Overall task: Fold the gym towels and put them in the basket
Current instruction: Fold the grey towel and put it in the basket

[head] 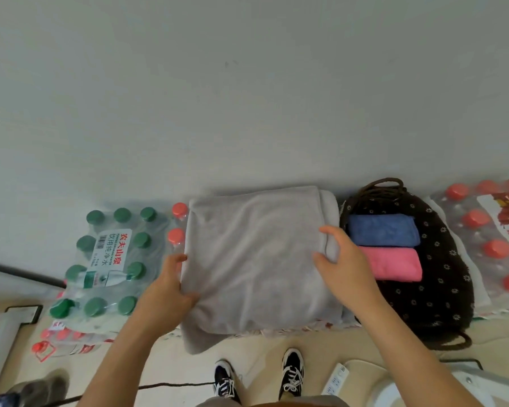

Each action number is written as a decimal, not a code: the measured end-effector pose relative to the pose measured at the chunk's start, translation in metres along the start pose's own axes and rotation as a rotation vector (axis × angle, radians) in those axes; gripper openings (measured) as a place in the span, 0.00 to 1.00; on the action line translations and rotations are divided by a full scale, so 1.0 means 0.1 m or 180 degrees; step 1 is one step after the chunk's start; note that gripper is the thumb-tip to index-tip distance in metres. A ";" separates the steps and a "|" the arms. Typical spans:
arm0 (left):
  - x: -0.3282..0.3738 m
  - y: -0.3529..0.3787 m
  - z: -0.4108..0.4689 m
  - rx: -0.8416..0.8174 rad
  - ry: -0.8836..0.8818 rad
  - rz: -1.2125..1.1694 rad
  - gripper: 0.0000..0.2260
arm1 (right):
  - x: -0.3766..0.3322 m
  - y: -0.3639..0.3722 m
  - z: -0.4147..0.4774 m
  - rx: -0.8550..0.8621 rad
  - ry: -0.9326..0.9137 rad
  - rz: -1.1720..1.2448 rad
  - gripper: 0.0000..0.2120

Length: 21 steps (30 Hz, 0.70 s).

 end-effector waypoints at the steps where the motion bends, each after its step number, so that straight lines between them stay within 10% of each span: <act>1: -0.04 0.02 -0.05 -0.0200 -0.0068 -0.0123 0.29 | 0.03 0.02 -0.05 -0.0012 0.0020 -0.0033 0.22; 11: 0.40 -0.64 0.79 0.1152 0.0402 0.0121 0.20 | -0.19 -0.22 0.25 0.0582 -0.0218 -0.1280 0.26; 21: 0.49 -0.64 1.17 0.0830 0.0372 0.0276 0.06 | -0.22 0.02 1.02 0.0325 0.0265 -0.0866 0.09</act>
Point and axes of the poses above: each hand's wrist, its own z-axis towards the middle knuckle, its own y-axis out of the palm, x = y × z, the point moved 10 cm from there along z, towards the middle knuckle, and after that the axes turned 5 degrees about y, right-handed, at the moved point
